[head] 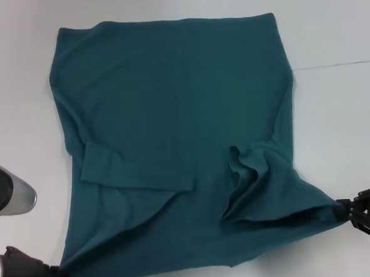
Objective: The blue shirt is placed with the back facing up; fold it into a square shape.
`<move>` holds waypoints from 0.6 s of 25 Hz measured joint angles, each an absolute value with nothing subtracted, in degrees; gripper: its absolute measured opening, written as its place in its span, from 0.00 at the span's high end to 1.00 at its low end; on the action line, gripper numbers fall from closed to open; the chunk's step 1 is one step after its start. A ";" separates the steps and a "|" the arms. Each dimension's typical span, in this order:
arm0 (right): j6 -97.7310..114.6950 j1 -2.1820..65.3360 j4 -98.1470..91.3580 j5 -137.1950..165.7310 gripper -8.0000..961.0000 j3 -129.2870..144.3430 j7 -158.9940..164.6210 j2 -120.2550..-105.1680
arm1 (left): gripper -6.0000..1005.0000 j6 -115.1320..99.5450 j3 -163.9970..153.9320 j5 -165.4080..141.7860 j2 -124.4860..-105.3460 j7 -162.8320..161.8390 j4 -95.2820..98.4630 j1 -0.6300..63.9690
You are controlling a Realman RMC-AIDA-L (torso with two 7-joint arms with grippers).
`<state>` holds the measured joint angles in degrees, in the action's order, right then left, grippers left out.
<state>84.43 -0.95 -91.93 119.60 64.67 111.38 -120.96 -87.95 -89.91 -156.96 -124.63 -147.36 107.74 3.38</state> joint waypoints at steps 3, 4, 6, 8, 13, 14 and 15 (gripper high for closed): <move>84.42 -2.02 -91.93 118.24 0.92 64.16 109.84 -121.02 | 0.95 -88.49 -89.90 -156.96 -124.63 -147.38 108.86 2.62; 84.41 -2.34 -91.93 117.64 0.92 63.84 109.33 -121.02 | 0.95 -88.63 -89.88 -156.96 -124.63 -147.38 109.07 2.52; 84.40 -3.00 -91.92 116.48 0.92 63.11 108.51 -121.03 | 0.95 -88.96 -89.85 -156.96 -124.63 -147.39 109.46 2.38; 84.46 -3.32 -91.88 116.05 0.92 62.58 108.03 -121.03 | 0.95 -89.16 -89.84 -156.96 -124.63 -147.39 109.57 2.32; 84.72 -3.80 -91.78 115.88 0.92 62.20 107.35 -121.03 | 0.95 -89.89 -89.82 -156.89 -124.63 -147.26 109.71 2.29; 84.84 -3.96 -91.77 115.80 0.92 62.17 107.13 -121.03 | 0.95 -90.29 -89.82 -156.89 -124.63 -147.17 109.74 2.29; 84.91 -4.14 -91.77 115.73 0.92 62.15 106.95 -121.03 | 0.95 -90.87 -89.82 -156.88 -124.63 -147.10 109.99 2.29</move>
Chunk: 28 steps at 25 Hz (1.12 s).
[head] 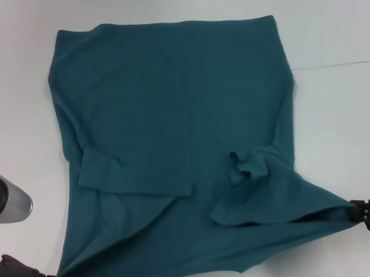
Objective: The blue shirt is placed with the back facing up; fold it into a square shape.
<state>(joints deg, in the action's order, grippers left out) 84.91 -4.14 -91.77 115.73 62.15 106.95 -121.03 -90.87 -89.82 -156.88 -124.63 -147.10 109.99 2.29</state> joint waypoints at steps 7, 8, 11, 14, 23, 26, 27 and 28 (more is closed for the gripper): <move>85.79 -5.58 -91.78 114.54 0.92 61.46 105.71 -121.09 | 0.95 -93.08 -88.79 -156.85 -124.61 -147.01 111.87 2.08; 85.82 -5.82 -91.79 114.20 0.92 61.29 105.49 -121.10 | 0.95 -93.43 -88.37 -156.85 -124.59 -146.93 112.06 2.00; 86.16 -6.20 -91.87 113.85 0.92 60.78 105.20 -121.11 | 0.95 -94.28 -87.69 -156.86 -124.50 -146.53 112.62 1.99; 86.50 -6.57 -92.07 113.72 0.92 60.31 105.19 -121.11 | 0.95 -95.43 -87.01 -156.86 -124.47 -146.33 113.70 2.01; 88.23 -7.65 -92.38 111.77 0.92 57.14 104.47 -121.16 | 0.95 -98.08 -85.54 -156.88 -124.47 -145.67 115.65 1.58; 88.81 -8.05 -92.45 111.32 0.92 56.11 104.32 -121.19 | 0.95 -98.62 -85.47 -156.88 -124.51 -145.65 115.73 1.52; 89.02 -8.08 -92.47 111.22 0.92 55.88 104.31 -121.19 | 0.95 -98.82 -85.46 -156.88 -124.51 -145.65 115.76 1.52; 89.02 -8.08 -92.47 111.22 0.92 55.88 104.31 -121.19 | 0.95 -99.12 -85.45 -156.89 -124.52 -145.65 115.82 1.51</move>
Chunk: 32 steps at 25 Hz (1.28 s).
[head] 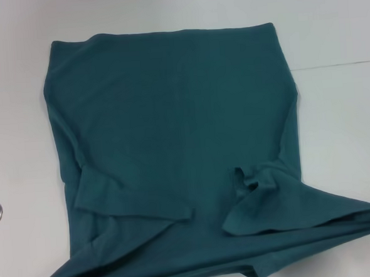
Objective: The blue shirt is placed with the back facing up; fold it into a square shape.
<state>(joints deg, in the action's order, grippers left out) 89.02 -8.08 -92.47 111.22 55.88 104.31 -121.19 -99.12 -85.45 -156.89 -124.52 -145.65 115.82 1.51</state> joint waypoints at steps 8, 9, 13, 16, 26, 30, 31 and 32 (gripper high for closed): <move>89.40 -7.63 -93.09 110.79 0.92 54.91 104.42 -121.19 | 0.95 -98.98 -84.29 -156.95 -124.43 -146.05 115.94 2.86; 89.34 -7.52 -93.13 110.72 0.92 54.91 104.50 -121.18 | 0.95 -98.97 -84.17 -156.93 -124.44 -146.07 115.94 3.13; 89.16 -7.09 -93.25 110.35 0.92 54.92 104.87 -121.06 | 0.95 -98.91 -83.83 -156.89 -124.37 -146.15 115.88 3.91; 89.17 -6.89 -93.16 110.49 0.92 55.05 104.92 -121.04 | 0.95 -98.86 -83.83 -156.88 -124.35 -146.19 115.76 4.10; 89.08 -6.61 -92.78 110.75 0.92 55.37 104.94 -120.94 | 0.94 -96.80 -84.24 -153.48 -124.37 -146.12 112.78 5.43; 89.38 -6.58 -92.73 111.41 0.92 55.37 104.94 -120.94 | 0.94 -95.63 -84.28 -152.63 -124.39 -146.13 111.79 5.75; 89.40 -6.55 -92.72 111.69 0.92 55.38 104.94 -120.94 | 0.94 -95.45 -84.30 -152.52 -124.42 -146.14 111.45 5.95; 89.42 -6.53 -92.69 111.90 0.92 55.40 104.94 -120.93 | 0.94 -95.24 -84.33 -152.46 -124.44 -146.15 111.06 6.21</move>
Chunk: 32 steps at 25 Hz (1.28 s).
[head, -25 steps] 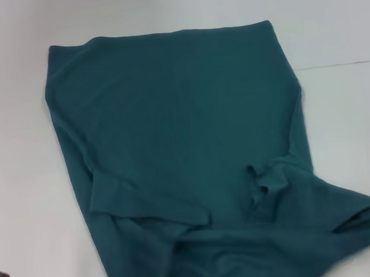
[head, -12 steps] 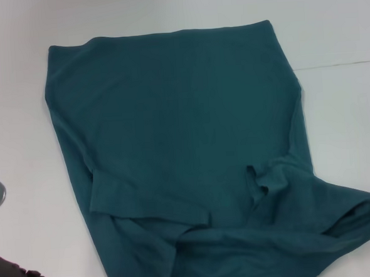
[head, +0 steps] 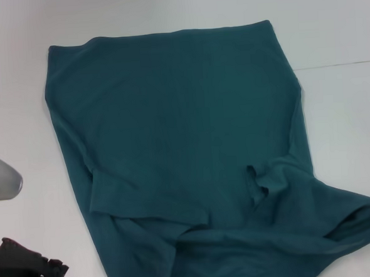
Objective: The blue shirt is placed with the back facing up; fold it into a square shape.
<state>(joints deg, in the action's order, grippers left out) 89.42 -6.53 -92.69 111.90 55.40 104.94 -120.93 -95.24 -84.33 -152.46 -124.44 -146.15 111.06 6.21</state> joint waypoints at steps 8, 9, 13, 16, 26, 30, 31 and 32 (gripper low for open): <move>89.46 -5.84 -91.62 112.78 0.92 55.46 104.97 -120.85 | 0.91 -94.65 -84.26 -150.83 -124.39 -146.16 109.29 7.80; 89.47 -5.69 -91.55 113.07 0.92 55.48 105.02 -120.85 | 0.90 -94.62 -84.22 -150.77 -124.42 -146.16 109.29 7.93; 89.47 -5.17 -91.17 113.61 0.92 55.54 105.19 -120.85 | 0.86 -94.35 -84.33 -150.37 -124.46 -146.55 109.27 8.22; 89.40 -4.73 -91.08 113.66 0.92 55.61 105.20 -120.79 | 0.81 -94.12 -84.37 -149.83 -124.49 -146.89 109.32 8.25; 88.32 0.16 -89.61 117.64 0.92 55.64 106.74 -120.57 | 0.53 -93.10 -84.54 -144.61 -124.57 -149.34 107.66 9.95; 87.57 2.44 -88.61 118.15 0.92 55.86 107.67 -120.58 | 0.41 -92.79 -84.48 -141.53 -124.46 -149.83 105.96 11.21; 87.48 2.80 -88.50 118.20 0.92 56.00 107.84 -120.57 | 0.40 -92.79 -84.45 -140.95 -124.46 -149.83 105.58 11.45; 87.28 3.22 -88.33 118.29 0.92 56.19 108.04 -120.55 | 0.39 -92.78 -84.40 -140.10 -124.45 -149.84 105.00 11.84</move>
<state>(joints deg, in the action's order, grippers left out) 87.28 3.22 -88.33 118.29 56.19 108.04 -120.55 -92.78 -84.40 -140.10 -124.45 -149.84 105.00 11.84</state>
